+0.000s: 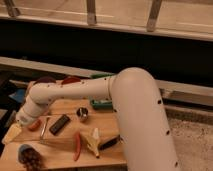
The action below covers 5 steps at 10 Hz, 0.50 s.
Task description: Place grapes in plastic cup
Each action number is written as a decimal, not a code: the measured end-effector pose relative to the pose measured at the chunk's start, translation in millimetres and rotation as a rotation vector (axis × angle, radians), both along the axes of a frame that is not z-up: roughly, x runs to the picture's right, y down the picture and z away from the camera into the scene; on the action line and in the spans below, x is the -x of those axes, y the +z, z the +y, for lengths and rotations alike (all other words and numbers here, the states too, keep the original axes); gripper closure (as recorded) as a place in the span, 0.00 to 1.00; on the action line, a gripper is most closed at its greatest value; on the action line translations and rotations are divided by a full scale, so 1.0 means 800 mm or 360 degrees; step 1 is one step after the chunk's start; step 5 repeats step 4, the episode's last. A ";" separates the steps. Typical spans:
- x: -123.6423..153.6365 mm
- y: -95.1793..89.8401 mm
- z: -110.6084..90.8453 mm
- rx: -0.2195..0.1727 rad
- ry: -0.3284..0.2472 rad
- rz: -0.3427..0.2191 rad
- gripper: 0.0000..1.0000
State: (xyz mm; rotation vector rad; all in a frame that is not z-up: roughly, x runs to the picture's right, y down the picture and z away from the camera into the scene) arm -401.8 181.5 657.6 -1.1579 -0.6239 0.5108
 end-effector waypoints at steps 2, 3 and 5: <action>-0.008 -0.012 -0.019 -0.0069 0.0034 0.0024 0.20; -0.010 -0.020 -0.028 -0.0097 0.0051 0.0031 0.20; -0.012 -0.021 -0.031 -0.0108 0.0055 0.0037 0.20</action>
